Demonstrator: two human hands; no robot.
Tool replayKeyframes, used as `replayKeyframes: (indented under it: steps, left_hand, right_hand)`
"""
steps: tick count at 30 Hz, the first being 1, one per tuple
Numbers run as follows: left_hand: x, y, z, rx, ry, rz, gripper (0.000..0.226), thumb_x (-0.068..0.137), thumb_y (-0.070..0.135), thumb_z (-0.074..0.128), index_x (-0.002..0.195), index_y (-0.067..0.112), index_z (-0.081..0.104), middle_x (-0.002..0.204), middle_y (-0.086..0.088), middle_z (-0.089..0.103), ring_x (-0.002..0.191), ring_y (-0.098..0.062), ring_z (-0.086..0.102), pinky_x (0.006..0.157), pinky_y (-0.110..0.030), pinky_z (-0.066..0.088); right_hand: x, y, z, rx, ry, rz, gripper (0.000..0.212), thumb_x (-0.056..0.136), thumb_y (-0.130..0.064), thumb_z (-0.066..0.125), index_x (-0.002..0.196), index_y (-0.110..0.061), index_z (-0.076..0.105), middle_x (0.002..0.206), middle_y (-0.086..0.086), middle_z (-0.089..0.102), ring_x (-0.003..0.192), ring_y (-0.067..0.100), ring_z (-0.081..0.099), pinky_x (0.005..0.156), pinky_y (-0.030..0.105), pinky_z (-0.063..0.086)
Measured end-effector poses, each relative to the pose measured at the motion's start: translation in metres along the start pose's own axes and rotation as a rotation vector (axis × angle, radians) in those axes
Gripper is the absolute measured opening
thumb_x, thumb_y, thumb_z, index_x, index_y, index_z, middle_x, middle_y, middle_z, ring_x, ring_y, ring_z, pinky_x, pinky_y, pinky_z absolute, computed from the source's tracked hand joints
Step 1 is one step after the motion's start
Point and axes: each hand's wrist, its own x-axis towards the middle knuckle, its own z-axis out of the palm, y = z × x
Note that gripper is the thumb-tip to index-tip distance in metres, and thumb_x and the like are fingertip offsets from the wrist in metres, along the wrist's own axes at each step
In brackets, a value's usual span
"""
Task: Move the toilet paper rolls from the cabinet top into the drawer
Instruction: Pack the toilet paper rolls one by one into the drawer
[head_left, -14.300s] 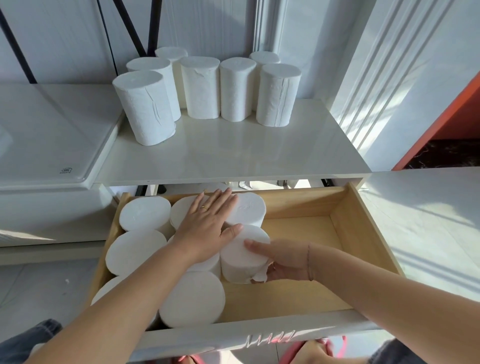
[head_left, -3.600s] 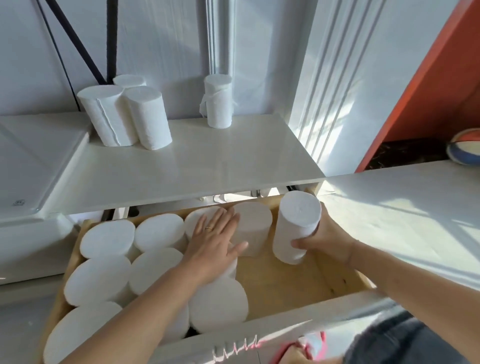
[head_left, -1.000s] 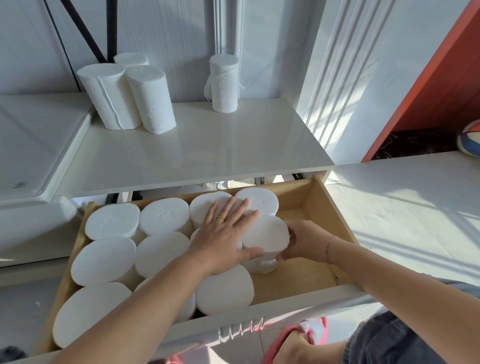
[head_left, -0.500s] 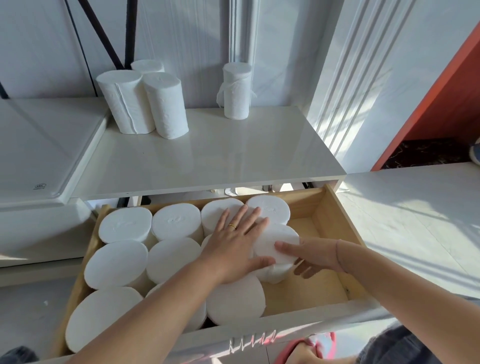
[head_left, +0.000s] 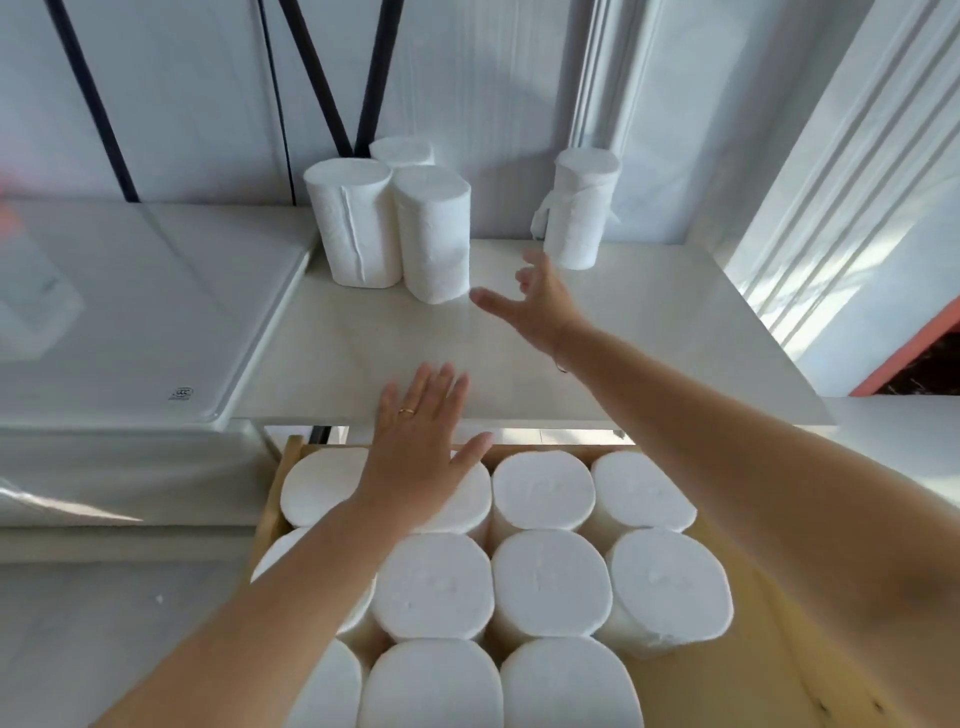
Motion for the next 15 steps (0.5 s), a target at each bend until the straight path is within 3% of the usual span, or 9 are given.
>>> replayKeyframes:
  steps: [3,8,15]
  left_hand:
    - [0.006,-0.005,0.003,0.030,0.052,-0.013,0.068,0.093,0.059,0.016,0.149,0.021,0.013,0.159,0.000,0.009,0.146,-0.019,0.002,0.115,-0.040,-0.006]
    - [0.005,-0.001,0.006,-0.005,0.131,-0.020,0.064,0.092,0.053,0.024,0.141,0.014,0.039,0.150,-0.006,0.035,0.138,-0.027,0.033,0.111,-0.049,0.021]
    - [0.003,-0.004,0.008,-0.004,0.143,-0.003,0.059,0.093,0.050,0.030,0.139,0.014,0.043,0.147,-0.006,0.041,0.135,-0.026,0.038,0.109,-0.050,0.028]
  right_hand:
    - [0.041,-0.017,0.026,0.079,0.098,-0.008,0.098,0.073,-0.049,0.076,0.146,-0.012,0.022,0.150,0.010,0.036,0.137,0.025,0.038,0.105,0.030,0.035]
    - [0.077,-0.042,0.055,0.193,0.209,-0.062,0.100,0.066,-0.042,0.083,0.143,-0.015,0.026,0.142,0.005,0.043,0.130,0.023,0.044,0.109,0.038,0.039]
    - [0.094,-0.058,0.062,0.177,0.323,-0.057,0.081,0.064,-0.033,0.077,0.133,-0.013,0.039,0.128,0.003,0.054,0.116,0.024,0.054,0.098,0.039,0.048]
